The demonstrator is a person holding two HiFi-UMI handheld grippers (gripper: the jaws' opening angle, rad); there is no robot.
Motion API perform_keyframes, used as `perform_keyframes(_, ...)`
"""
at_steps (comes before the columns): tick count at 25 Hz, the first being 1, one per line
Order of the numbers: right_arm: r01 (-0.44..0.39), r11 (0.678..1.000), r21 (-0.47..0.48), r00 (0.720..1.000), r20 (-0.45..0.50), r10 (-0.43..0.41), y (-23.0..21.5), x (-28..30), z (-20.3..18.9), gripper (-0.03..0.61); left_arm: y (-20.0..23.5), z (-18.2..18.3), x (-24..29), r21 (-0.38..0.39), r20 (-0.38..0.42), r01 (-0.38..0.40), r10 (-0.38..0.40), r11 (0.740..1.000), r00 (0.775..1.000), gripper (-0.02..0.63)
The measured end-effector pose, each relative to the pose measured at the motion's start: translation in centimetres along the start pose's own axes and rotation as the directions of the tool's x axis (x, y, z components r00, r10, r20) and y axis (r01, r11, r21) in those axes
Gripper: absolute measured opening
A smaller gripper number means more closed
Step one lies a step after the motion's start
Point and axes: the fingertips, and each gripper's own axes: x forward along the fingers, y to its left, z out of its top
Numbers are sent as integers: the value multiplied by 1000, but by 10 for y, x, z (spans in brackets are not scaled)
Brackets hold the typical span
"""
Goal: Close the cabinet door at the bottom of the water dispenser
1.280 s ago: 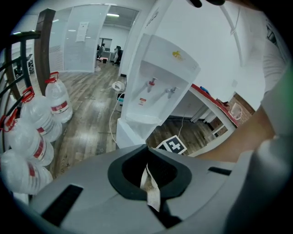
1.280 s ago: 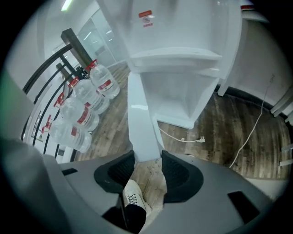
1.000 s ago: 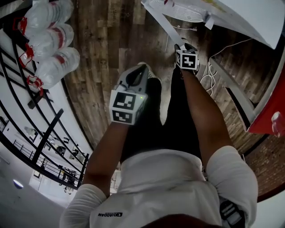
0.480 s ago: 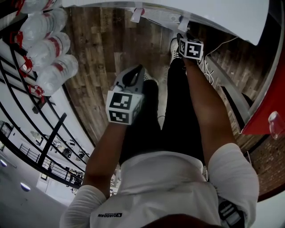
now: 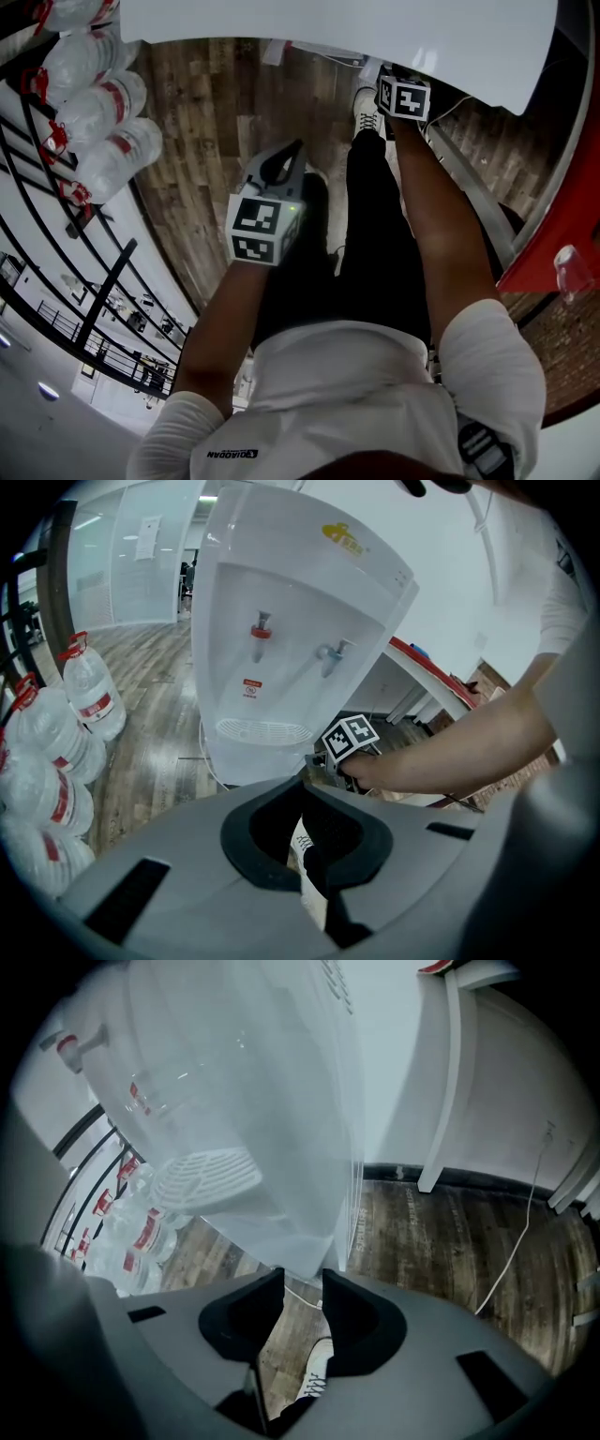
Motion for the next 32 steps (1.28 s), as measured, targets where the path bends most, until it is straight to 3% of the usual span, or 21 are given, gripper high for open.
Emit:
perform_keyframes(9,60,990,-125,998,17,-58,-12,4,17,137,1,0,-3,-13,7,-18,18,1000,1000,-3)
perform_keyframes(18,83,980,-179,996,51,-75,-11,1,29,137,4,-10,-8,-3,-3,-26,26,1000,1000,-3)
perform_keyframes(27,92,978,-186,995,55,-83,-8,-23,14,137,-4,-2,-19,34,28,-17,16,999,999,-3)
perform_keyframes(32,74,991,-116,993,101,-62,10,-69,18,137,-16,10,-42,68,53,13,-16,998,998,-3)
